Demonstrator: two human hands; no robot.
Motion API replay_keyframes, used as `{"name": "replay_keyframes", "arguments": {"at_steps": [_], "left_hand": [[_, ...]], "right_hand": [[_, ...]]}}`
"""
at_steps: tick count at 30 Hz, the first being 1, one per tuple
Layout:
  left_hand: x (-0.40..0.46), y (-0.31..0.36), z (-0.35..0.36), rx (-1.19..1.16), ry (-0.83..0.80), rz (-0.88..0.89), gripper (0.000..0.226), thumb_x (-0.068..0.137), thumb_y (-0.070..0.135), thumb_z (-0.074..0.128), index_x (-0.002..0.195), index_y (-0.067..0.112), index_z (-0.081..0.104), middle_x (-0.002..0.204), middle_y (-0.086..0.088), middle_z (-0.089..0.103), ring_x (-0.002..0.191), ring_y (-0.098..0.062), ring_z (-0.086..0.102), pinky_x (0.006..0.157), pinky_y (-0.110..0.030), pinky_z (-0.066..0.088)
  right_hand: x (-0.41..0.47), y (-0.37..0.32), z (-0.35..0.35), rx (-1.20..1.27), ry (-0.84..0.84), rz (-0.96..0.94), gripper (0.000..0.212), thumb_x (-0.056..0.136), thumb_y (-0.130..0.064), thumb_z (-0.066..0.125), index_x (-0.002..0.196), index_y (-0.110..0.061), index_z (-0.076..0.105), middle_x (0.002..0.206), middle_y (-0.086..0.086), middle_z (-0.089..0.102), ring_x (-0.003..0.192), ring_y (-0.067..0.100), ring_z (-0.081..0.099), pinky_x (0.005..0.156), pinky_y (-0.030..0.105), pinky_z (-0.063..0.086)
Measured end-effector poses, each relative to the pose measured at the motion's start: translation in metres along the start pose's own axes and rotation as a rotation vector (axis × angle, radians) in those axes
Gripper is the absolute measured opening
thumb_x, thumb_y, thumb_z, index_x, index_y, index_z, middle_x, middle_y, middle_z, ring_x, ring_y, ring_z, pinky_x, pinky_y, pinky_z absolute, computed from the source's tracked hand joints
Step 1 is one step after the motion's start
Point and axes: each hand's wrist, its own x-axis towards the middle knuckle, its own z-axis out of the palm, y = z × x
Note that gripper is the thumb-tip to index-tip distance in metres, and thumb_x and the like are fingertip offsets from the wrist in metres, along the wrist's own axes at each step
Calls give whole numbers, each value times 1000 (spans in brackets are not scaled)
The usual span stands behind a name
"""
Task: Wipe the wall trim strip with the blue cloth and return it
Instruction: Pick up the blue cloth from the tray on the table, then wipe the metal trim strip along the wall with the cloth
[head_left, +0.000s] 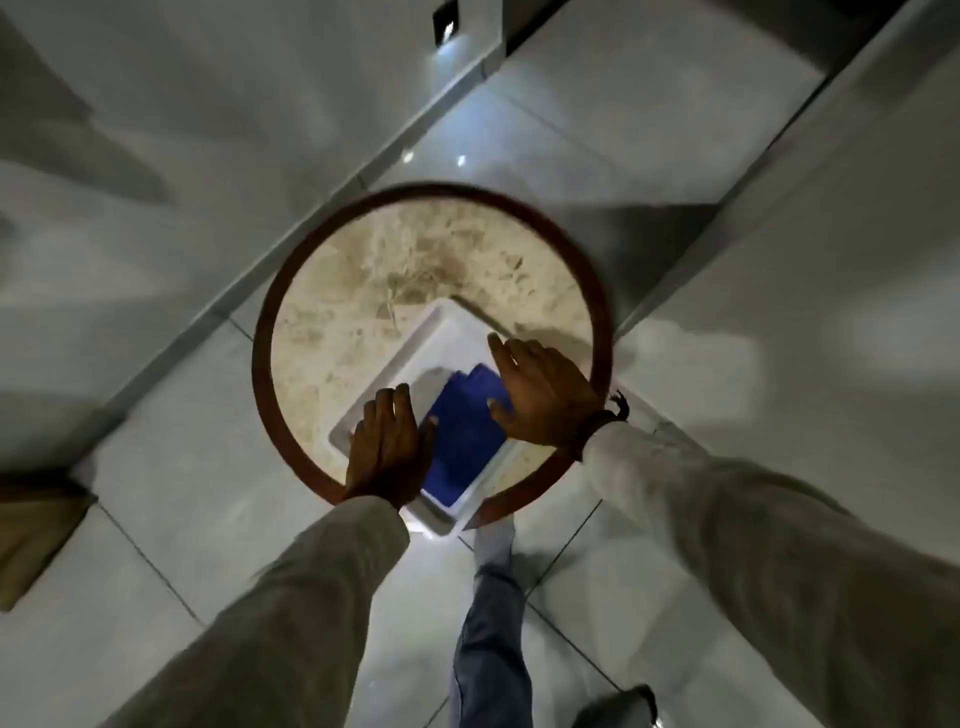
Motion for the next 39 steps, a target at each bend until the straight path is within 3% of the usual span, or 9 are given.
{"name": "replay_keyframes", "arguments": {"at_steps": [7,11,15,19,25,29,32,35,39], "left_hand": [[22,-28,70,-56,-212,-146,62,102,35,61,153,8,40,140,-15,57,123,-35,63,100,-42,55],[38,-24,74,-338,-322,-292,58,101,21,62,150,6,35,136,-21,66,119,-41,69,101,-52,61],[43,-15,54,-550,-376,-420,39,101,15,60,139,5,59,131,-21,72,121,-41,69,110,-53,56],[29,18,13,-955,-329,-514,37,99,6,63,136,5,62,131,-20,72,116,-39,71,99,-49,62],[-13,140,-27,-1069,-387,-336,26,99,-2,57,123,-3,65,110,-20,73,102,-36,71,92,-55,60],[-53,238,-17,-1108,-510,-250,26,105,23,53,96,8,71,80,-8,77,71,-22,76,69,-37,59],[-82,300,13,-1002,-610,-121,34,105,31,44,101,7,68,89,-10,71,82,-31,68,71,-39,61],[-116,352,56,-843,-727,-4,29,103,25,43,88,13,64,86,-8,72,78,-30,71,59,-35,65],[-144,412,125,-474,-884,229,25,100,16,51,86,12,71,89,-20,70,73,-28,69,58,-31,62]], "right_hand": [[52,-15,85,-7,-244,197,80,97,-31,49,159,3,12,159,27,31,144,43,39,116,49,41],[65,-11,98,163,-289,274,72,88,-21,64,149,1,33,143,22,49,129,39,54,105,47,50],[64,-8,81,586,-314,381,28,86,-6,64,110,6,66,114,24,71,113,38,67,91,37,53],[32,6,35,845,-213,501,1,82,-5,65,83,-4,63,91,19,68,91,31,64,85,40,56],[-77,54,-46,1117,-104,623,5,89,1,58,92,-3,57,93,15,60,93,32,61,78,36,50],[-184,96,-67,1370,-50,719,40,84,7,61,124,3,64,120,26,70,110,39,66,101,48,53],[-266,120,-63,1485,12,755,47,77,10,63,123,9,59,102,30,66,88,35,59,80,46,50],[-341,139,-35,1538,206,924,44,77,0,71,119,7,60,100,34,69,84,32,60,80,45,52],[-416,157,35,1729,635,1316,45,84,3,68,129,0,61,126,26,69,117,37,66,102,45,54]]}}
